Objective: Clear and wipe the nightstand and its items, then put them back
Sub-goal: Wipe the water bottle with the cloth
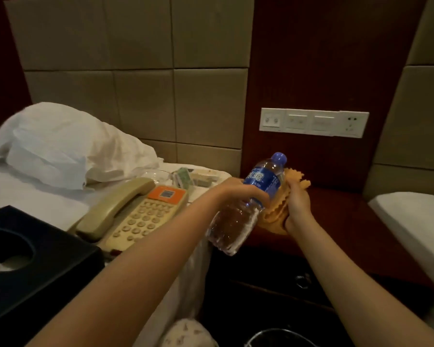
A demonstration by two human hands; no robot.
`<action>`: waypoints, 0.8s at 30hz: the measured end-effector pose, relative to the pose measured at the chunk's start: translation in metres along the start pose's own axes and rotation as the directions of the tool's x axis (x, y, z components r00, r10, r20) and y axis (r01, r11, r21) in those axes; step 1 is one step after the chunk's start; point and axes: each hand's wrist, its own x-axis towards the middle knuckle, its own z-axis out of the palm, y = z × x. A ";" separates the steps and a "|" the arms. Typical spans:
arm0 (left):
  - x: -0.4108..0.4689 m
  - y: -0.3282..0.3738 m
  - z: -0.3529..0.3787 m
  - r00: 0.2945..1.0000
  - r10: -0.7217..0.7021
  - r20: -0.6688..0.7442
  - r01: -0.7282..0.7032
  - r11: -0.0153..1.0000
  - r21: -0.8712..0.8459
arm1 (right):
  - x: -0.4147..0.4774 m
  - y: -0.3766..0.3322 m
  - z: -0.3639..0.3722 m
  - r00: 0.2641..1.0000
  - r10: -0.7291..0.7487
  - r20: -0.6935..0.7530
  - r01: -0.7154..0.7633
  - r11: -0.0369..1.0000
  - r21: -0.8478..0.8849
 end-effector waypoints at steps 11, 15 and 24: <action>-0.014 -0.052 0.113 0.967 -0.066 0.244 0.103 0.984 -0.143 | -0.045 0.047 -0.105 0.970 -0.152 -0.189 0.105 0.966 -0.238; -0.021 -0.075 0.137 0.937 -0.085 0.338 0.173 0.956 -0.239 | -0.064 0.058 -0.121 0.969 -0.208 -0.131 0.155 0.931 -0.329; -0.034 -0.111 0.167 0.871 -0.026 0.490 0.253 0.880 -0.402 | -0.078 0.093 -0.140 0.957 -0.285 -0.059 0.239 0.886 -0.397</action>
